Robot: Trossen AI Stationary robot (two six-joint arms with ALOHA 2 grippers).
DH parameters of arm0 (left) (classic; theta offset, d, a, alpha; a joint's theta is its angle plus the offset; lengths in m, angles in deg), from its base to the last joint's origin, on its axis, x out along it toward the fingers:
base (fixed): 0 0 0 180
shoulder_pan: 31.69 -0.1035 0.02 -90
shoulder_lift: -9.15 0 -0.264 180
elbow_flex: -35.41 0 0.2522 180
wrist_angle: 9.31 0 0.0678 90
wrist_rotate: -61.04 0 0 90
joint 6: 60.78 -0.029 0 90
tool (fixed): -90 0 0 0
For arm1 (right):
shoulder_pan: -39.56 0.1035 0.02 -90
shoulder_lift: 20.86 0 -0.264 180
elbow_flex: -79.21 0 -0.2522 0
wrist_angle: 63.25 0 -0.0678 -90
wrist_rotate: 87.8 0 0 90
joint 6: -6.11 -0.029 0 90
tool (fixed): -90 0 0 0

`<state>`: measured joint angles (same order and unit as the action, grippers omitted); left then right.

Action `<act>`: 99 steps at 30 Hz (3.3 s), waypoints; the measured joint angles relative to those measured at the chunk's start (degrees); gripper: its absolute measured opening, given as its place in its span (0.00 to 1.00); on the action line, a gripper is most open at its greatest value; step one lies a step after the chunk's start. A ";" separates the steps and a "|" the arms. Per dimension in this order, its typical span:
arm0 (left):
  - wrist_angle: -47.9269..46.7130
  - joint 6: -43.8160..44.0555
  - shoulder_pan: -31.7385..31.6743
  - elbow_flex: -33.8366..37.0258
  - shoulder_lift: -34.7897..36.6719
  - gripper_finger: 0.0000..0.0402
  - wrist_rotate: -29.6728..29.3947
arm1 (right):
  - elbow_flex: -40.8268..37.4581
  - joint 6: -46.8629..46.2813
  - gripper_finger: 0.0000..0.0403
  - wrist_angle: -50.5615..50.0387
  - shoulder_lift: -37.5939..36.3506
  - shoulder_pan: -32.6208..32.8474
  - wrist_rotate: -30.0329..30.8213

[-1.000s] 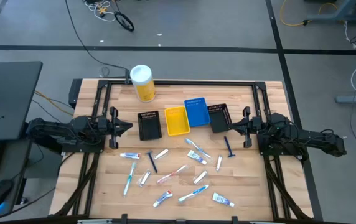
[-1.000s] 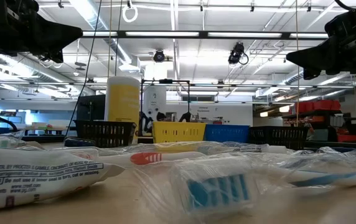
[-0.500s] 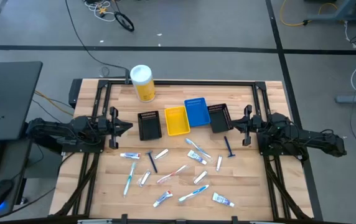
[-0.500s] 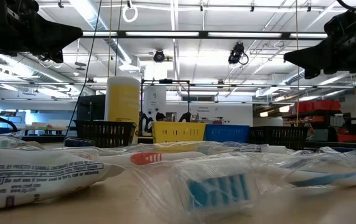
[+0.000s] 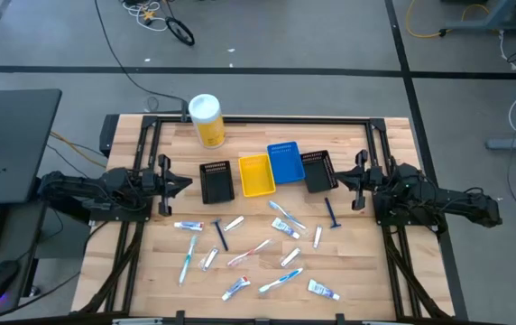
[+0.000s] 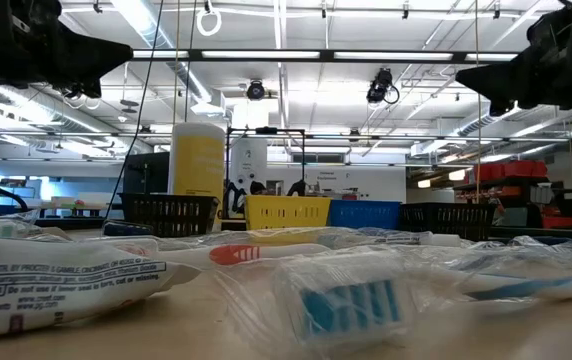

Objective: Pick & Place Travel size toiletries
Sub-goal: Put the white toothpaste into the left black basket

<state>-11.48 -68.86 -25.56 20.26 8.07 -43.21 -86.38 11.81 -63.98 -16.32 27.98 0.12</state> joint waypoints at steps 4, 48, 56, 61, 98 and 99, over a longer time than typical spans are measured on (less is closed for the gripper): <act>-0.08 -0.05 -0.02 0.00 0.00 0.08 -0.05 | 0.00 0.71 0.00 4.24 0.00 -0.02 7.16; -0.63 2.19 -0.02 -0.11 -0.02 0.08 -0.03 | 0.01 -8.23 0.34 9.54 7.93 -0.02 14.00; -0.06 2.26 0.00 -0.11 0.00 0.08 -0.10 | 0.00 -10.33 0.38 9.57 8.14 -0.02 10.17; 1.82 0.48 -0.02 -0.13 -0.04 0.08 -1.24 | 0.00 -12.38 0.48 9.98 9.24 -0.02 9.37; -47.32 16.19 0.00 -38.80 -32.38 0.42 -2.79 | 0.01 -11.00 0.51 37.99 32.26 -0.01 9.54; -49.88 17.61 0.00 -39.77 -34.27 0.42 -2.76 | 0.02 -10.93 0.51 38.22 32.63 0.00 9.60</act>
<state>-61.35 -51.25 -25.56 -19.51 -26.20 -45.98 -86.36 0.88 -25.77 16.31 27.98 9.72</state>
